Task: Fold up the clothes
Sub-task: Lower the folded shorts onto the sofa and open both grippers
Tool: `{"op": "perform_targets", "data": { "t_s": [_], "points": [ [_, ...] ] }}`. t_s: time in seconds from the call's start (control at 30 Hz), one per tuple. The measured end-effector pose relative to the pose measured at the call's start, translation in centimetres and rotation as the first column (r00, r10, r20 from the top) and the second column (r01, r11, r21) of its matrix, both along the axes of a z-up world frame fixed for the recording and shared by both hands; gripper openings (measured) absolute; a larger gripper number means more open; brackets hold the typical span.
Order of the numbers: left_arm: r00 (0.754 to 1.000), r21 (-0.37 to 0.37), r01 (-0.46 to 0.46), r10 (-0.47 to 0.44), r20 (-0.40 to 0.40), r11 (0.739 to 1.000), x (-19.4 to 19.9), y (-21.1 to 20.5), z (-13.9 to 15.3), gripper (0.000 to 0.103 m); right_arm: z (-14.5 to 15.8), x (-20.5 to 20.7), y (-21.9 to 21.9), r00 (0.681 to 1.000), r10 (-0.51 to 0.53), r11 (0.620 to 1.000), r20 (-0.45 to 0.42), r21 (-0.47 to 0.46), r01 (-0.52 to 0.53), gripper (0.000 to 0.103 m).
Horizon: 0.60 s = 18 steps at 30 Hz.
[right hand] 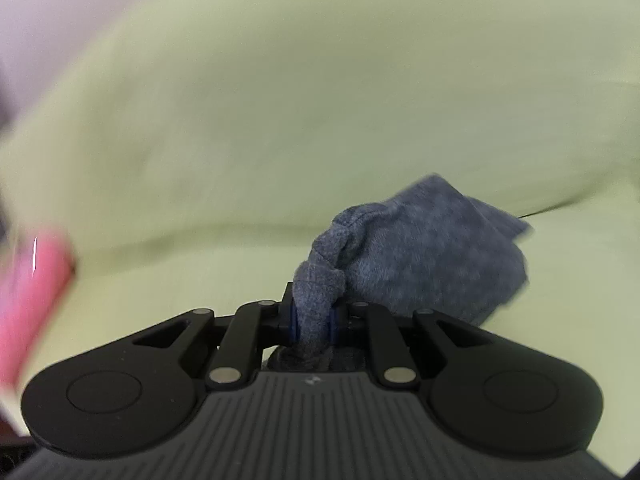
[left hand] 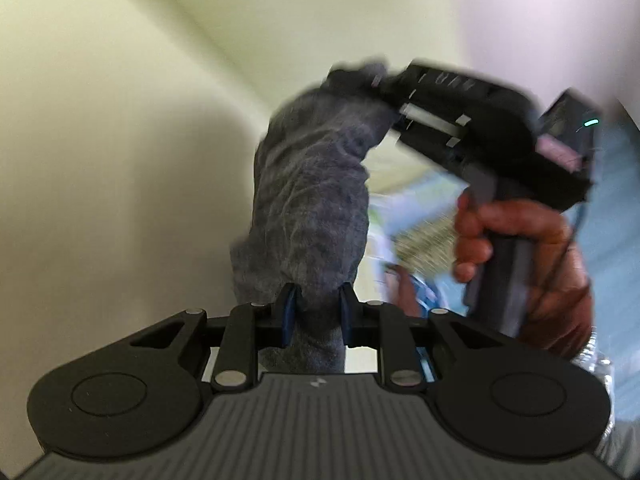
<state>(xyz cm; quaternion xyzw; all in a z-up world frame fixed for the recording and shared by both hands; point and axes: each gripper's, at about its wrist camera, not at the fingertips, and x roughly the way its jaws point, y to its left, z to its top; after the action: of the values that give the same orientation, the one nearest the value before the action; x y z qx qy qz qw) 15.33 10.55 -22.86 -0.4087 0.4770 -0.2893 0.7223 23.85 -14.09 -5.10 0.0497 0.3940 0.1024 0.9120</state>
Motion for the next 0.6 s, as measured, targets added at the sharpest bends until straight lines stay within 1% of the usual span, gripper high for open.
{"op": "perform_targets", "data": {
  "t_s": [0.03,0.07,0.1,0.13,0.17,0.2,0.23,0.3,0.33,0.4,0.43,0.47,0.5,0.53,0.57,0.6],
  "points": [
    [0.999,0.032,-0.023,0.024,-0.029,0.999,-0.5,1.1,-0.8,0.026,-3.2,1.1,3.5,0.994,0.089,0.996,-0.059,-0.019,-0.090,0.015],
    [0.998,0.094,-0.041,0.046,-0.051,0.995,-1.2,2.5,-1.3,0.026,-5.4,1.7,5.8,0.984,0.142,0.989,-0.106,-0.024,-0.145,0.019],
    [0.997,0.163,-0.052,0.061,-0.051,0.985,-2.0,3.9,-1.3,0.026,-6.6,1.7,6.8,0.978,0.167,0.985,-0.126,-0.016,-0.171,0.022],
    [0.997,0.200,-0.054,0.063,-0.040,0.978,-2.5,4.5,-1.0,0.027,-8.7,1.7,9.0,0.965,0.215,0.977,-0.148,0.027,-0.214,0.035],
    [0.998,0.249,-0.048,0.054,-0.017,0.967,-3.1,5.3,-0.4,0.030,-9.4,1.4,10.0,0.961,0.236,0.972,-0.143,0.051,-0.231,0.049],
    [0.999,0.280,-0.048,0.050,0.000,0.959,-3.7,6.0,0.2,0.030,-9.4,0.9,10.5,0.963,0.247,0.968,-0.108,0.082,-0.239,0.052],
    [0.999,0.303,-0.049,0.047,0.014,0.952,-4.2,6.6,0.6,0.030,-9.1,0.4,10.4,0.968,0.244,0.964,-0.066,0.122,-0.234,0.060],
    [0.997,0.355,-0.073,0.064,0.039,0.932,-5.6,7.9,1.7,0.030,-8.3,-0.3,9.1,0.977,0.215,0.961,-0.011,0.183,-0.209,0.073],
    [0.996,0.368,-0.080,0.065,0.053,0.927,-5.8,8.2,2.1,0.030,-7.2,-1.6,7.0,0.987,0.157,0.955,0.026,0.250,-0.159,0.073],
    [0.992,0.398,-0.094,0.051,0.117,0.912,-5.9,8.8,3.6,0.030,-6.3,-3.2,4.1,0.998,0.056,0.941,0.037,0.332,-0.066,0.073],
    [0.989,0.404,-0.093,0.037,0.144,0.910,-4.2,7.8,4.0,0.030,-6.0,-5.5,1.1,0.999,-0.048,0.910,0.019,0.413,0.036,0.073],
    [0.982,0.405,-0.081,0.004,0.188,0.910,-2.4,6.7,4.6,0.030,-6.3,-8.1,-1.5,0.990,-0.143,0.858,-0.004,0.498,0.126,0.073],
    [0.972,0.415,-0.067,-0.034,0.233,0.907,-0.7,6.0,5.2,0.030,-6.4,-9.1,-2.5,0.984,-0.179,0.834,-0.018,0.528,0.162,0.074],
    [0.965,0.426,-0.058,-0.059,0.256,0.903,0.7,6.0,5.7,0.032,-7.1,-11.7,-4.5,0.964,-0.257,0.784,-0.064,0.570,0.246,0.077],
    [0.951,0.449,-0.039,-0.105,0.290,0.893,2.0,5.0,6.2,0.032,-8.1,-14.0,-6.1,0.940,-0.319,0.742,-0.122,0.585,0.328,0.078],
    [0.940,0.466,-0.023,-0.140,0.311,0.884,3.1,3.9,6.3,0.032,-8.6,-14.9,-6.6,0.929,-0.339,0.727,-0.149,0.585,0.359,0.078]
  ]
}}
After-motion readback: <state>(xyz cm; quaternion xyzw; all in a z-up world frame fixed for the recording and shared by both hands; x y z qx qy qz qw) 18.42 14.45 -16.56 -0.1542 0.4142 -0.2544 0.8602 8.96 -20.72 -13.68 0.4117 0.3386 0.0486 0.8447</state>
